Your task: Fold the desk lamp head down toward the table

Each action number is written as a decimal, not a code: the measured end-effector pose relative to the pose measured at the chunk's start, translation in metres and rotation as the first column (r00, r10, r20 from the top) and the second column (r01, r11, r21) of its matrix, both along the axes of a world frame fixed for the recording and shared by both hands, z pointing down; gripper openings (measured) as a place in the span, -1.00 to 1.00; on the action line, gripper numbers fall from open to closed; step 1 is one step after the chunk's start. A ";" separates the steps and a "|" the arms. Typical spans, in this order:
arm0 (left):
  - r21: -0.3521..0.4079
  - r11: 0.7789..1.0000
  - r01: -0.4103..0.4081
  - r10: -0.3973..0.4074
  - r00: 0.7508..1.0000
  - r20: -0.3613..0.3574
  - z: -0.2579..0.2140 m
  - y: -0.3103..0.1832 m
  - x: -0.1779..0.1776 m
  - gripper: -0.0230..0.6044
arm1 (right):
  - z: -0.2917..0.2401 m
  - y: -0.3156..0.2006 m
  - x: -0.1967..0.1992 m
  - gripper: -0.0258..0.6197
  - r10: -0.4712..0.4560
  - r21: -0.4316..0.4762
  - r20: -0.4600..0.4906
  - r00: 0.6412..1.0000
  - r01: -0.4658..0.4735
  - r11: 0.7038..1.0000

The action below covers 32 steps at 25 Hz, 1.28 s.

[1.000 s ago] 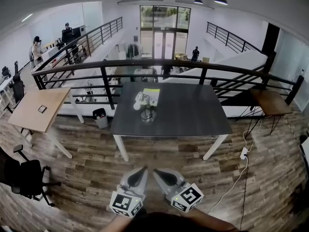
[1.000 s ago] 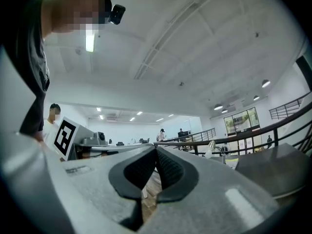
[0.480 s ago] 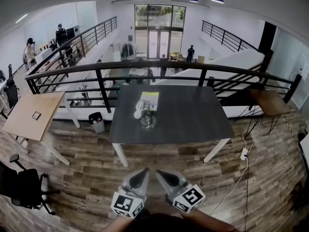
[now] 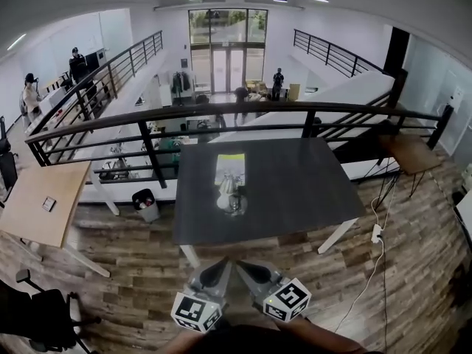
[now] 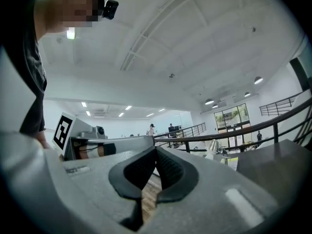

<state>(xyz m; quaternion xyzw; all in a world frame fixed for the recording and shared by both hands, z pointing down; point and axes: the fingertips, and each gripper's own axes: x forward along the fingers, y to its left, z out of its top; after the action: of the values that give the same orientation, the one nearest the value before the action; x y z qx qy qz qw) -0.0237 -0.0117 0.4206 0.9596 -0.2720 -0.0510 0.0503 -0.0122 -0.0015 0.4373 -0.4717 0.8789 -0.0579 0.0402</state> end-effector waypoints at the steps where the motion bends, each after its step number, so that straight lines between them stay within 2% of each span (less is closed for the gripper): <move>1: -0.001 1.000 -0.011 0.011 1.000 0.000 -0.001 -0.007 -0.003 -0.92 | 0.001 -0.008 -0.004 -0.91 0.010 -0.004 0.001 1.000 -0.010 1.000; 9: -0.022 0.999 -0.034 0.033 0.999 -0.017 0.006 -0.051 -0.035 -0.92 | 0.010 -0.052 -0.037 -0.92 0.030 -0.033 -0.012 0.999 -0.030 0.999; 17: -0.038 0.999 -0.003 0.002 1.000 -0.022 0.016 -0.078 -0.052 -0.92 | 0.021 -0.081 -0.052 -0.91 0.001 -0.058 -0.012 1.000 -0.002 0.998; 24: -0.066 0.997 0.041 -0.042 0.999 -0.018 0.016 -0.106 -0.051 -0.92 | 0.023 -0.115 -0.045 -0.91 -0.020 -0.071 0.007 1.000 0.021 0.997; 32: -0.086 0.992 0.089 -0.089 0.996 0.005 0.024 -0.152 -0.020 -0.92 | 0.027 -0.162 -0.007 -0.91 -0.039 -0.073 0.023 0.999 0.041 0.996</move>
<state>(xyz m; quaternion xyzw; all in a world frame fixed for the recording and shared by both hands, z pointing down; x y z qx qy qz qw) -0.0441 -0.1635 0.4443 0.9436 -0.3164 -0.0410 0.0891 -0.0194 -0.1637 0.4640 -0.4546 0.8850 -0.0960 0.0310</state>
